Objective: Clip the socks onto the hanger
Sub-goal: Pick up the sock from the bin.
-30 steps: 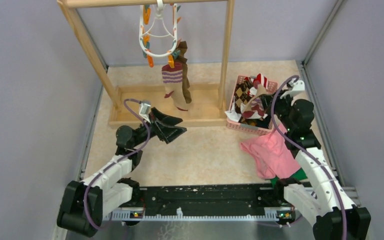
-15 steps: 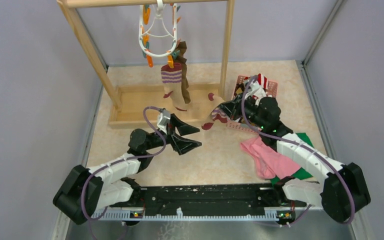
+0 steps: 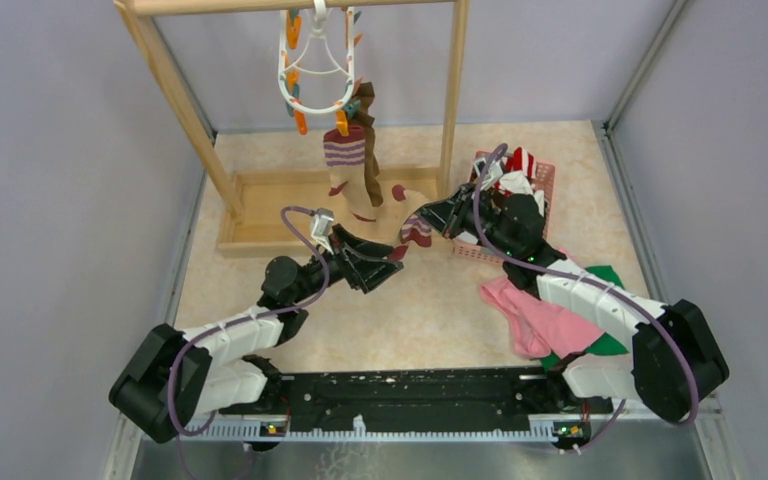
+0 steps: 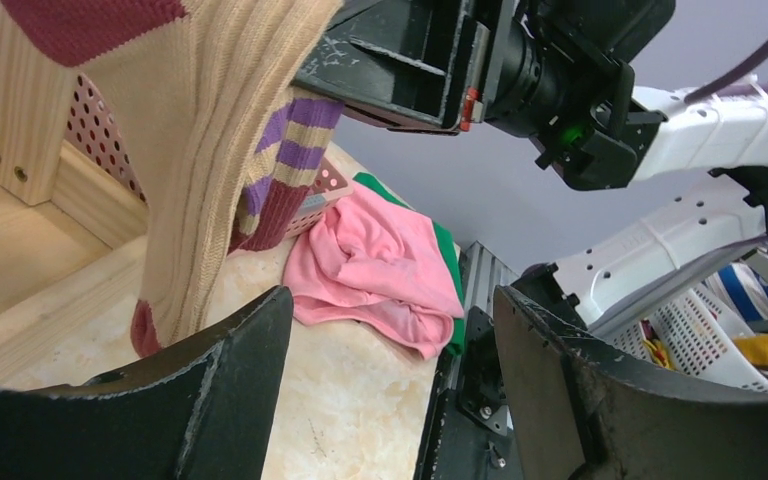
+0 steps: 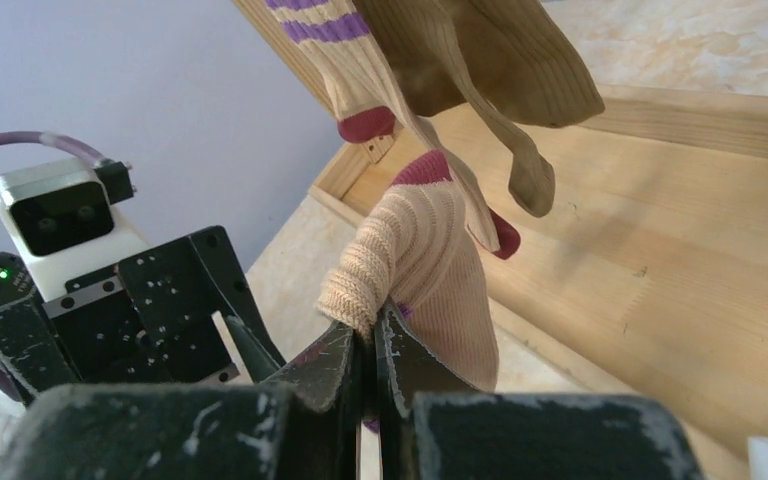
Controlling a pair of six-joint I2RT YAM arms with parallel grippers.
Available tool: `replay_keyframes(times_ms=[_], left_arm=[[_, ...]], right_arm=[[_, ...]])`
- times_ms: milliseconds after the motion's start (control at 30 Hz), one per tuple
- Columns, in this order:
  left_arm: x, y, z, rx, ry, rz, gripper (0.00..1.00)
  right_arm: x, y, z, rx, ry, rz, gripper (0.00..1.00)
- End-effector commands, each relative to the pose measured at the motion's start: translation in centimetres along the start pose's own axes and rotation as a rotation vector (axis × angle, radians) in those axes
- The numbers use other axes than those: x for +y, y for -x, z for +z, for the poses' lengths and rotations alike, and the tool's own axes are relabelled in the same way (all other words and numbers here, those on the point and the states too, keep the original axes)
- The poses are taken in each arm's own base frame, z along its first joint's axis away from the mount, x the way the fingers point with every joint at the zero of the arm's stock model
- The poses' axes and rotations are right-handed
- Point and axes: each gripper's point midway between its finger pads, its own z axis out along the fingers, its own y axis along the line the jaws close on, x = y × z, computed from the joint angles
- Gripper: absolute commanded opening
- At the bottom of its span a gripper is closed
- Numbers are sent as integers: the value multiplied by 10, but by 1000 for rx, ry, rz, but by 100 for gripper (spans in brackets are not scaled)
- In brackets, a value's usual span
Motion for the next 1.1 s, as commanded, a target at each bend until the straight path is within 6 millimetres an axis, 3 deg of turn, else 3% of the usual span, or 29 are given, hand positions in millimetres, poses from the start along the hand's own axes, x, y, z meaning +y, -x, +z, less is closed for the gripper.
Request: replay_keyframes(times_ms=[0, 100, 233, 500, 733, 1067], left_arm=[[7, 4, 3, -34, 40, -56, 78], [18, -3, 4, -25, 71, -64, 77], [30, -7, 8, -18, 92, -15, 67], [42, 2, 18, -60, 100, 76, 65], [44, 13, 27, -88, 92, 126, 64], [40, 20, 40, -99, 39, 133, 48]], right_arm=[[32, 32, 8, -84, 101, 11, 0], [35, 31, 7, -82, 117, 18, 0], [38, 31, 6, -78, 132, 21, 0], [41, 28, 3, -66, 142, 24, 0], [43, 26, 3, -54, 157, 26, 0], [45, 21, 3, -35, 177, 36, 0]])
